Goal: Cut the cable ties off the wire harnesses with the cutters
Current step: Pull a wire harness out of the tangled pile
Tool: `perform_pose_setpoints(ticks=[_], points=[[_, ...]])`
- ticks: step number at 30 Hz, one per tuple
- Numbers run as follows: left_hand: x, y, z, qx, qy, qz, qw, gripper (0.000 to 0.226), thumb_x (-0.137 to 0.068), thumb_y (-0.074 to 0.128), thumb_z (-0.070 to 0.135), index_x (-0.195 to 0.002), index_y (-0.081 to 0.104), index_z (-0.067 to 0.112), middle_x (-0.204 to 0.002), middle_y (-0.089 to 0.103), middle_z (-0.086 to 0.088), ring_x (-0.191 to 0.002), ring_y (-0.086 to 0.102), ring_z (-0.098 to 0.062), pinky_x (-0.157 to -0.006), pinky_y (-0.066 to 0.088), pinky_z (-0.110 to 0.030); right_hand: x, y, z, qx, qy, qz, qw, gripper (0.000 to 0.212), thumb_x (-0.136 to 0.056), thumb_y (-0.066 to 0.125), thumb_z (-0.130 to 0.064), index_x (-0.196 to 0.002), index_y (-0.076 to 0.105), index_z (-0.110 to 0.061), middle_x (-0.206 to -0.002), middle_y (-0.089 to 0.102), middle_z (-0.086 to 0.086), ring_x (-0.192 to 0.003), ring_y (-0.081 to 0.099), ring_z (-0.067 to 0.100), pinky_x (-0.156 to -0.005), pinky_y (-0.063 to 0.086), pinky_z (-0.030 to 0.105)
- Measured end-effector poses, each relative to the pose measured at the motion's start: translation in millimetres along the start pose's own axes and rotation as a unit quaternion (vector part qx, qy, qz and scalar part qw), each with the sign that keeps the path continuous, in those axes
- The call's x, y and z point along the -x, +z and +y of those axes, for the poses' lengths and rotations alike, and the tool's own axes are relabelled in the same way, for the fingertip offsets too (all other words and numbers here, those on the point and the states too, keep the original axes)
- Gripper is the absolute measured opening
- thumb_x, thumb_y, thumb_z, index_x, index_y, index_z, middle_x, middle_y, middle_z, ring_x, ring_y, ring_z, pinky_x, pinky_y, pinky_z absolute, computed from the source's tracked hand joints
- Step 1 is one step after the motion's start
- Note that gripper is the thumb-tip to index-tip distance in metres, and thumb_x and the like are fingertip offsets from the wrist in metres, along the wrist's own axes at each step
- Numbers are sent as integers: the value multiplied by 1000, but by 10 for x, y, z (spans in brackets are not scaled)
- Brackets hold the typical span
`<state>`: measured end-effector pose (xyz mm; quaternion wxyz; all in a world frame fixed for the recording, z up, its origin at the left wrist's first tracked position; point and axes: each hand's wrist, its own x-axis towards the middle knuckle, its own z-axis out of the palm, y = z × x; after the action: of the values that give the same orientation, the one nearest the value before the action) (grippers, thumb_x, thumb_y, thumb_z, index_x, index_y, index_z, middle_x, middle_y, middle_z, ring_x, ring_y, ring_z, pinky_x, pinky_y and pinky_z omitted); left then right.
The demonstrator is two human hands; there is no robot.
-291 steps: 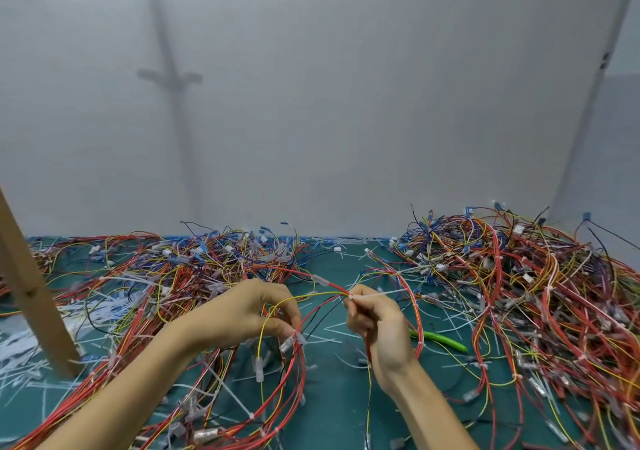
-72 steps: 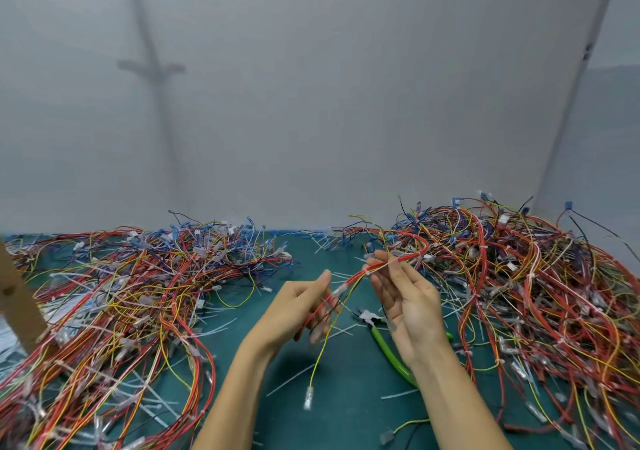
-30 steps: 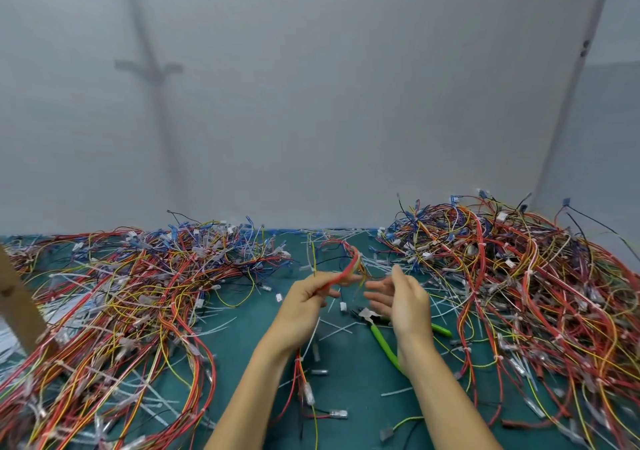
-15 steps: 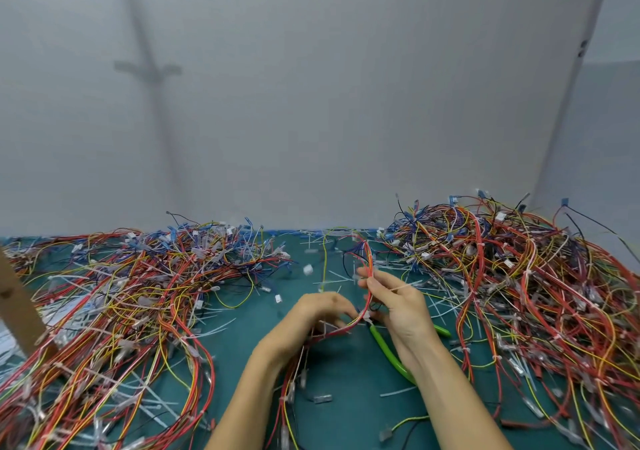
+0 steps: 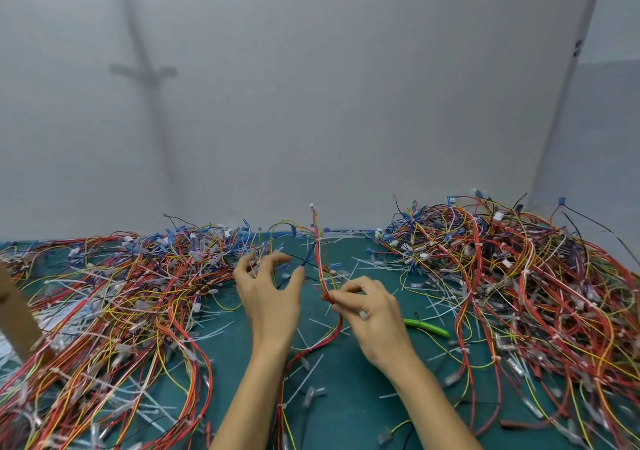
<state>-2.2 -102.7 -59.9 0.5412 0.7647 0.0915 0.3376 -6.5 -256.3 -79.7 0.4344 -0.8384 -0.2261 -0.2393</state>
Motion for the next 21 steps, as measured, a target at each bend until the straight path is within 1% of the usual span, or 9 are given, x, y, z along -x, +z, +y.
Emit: perform_pose_setpoints(ticks=[2,6,8,10,12,14,16,18,21], points=[[52,-2,51,-58,34,55,996,29,-76,80,14,-99,62,18,-148,23,-9,-136,26,-23,-107,25,-15,16,13,16,20,-17,9,1000,21,-85,74,-10,-99,79,-25,-89,61,-8,-89,52,16,-73,39,19],[80,-21,54,-292,206,131,925,59,-65,74,-3,-118,54,10,-153,19,-20,-145,15,-37,-110,25,-52,41,29,7,37,-37,23,998,20,-85,73,-11,-99,79,-25,-89,63,-5,-88,55,19,-71,46,30],[95,-1,77,-351,271,123,888,64,-59,65,-10,-119,55,11,-147,33,-19,-141,26,-34,-107,26,-46,50,32,-4,45,-49,28,997,20,-85,74,-11,-99,79,-24,-88,63,-3,-87,56,21,-69,47,32],[102,35,127,-333,266,101,899,53,-54,67,-9,-103,62,9,-118,57,-14,-115,52,-32,-96,30,-39,51,25,-2,50,-57,36,996,19,-85,74,-11,-98,79,-24,-86,63,-1,-84,57,23,-67,48,32],[99,38,151,-283,218,47,933,30,-63,66,-2,-89,63,12,-90,65,-4,-87,60,-28,-86,31,-36,54,23,1,51,-62,42,996,18,-84,74,-12,-97,79,-24,-86,64,-1,-83,57,23,-66,47,32],[87,7,142,-197,120,6,973,10,-80,56,12,-84,62,19,-81,68,2,-80,60,-25,-83,34,-35,55,33,5,56,-63,41,996,17,-84,75,-12,-96,79,-24,-87,63,-3,-85,57,22,-67,47,30],[47,-7,115,-88,-19,5,996,17,-93,49,25,-82,61,21,-80,69,5,-84,63,-24,-77,40,-34,55,38,16,56,-63,36,996,17,-84,75,-13,-96,79,-24,-89,63,-5,-87,57,18,-68,46,28],[-21,-7,94,44,-171,-11,984,21,-95,55,31,-81,63,18,-83,71,1,-88,67,-27,-78,48,-37,60,39,11,50,-66,31,996,18,-83,75,-12,-95,79,-25,-91,64,-6,-90,57,15,-70,46,27],[-89,-14,24,262,-338,-89,899,18,-94,61,22,-88,69,7,-81,74,-5,-75,71,-20,-69,56,-30,52,26,2,43,-73,4,996,19,-84,74,-11,-96,79,-25,-98,68,-7,-98,60,16,-78,51,31]])
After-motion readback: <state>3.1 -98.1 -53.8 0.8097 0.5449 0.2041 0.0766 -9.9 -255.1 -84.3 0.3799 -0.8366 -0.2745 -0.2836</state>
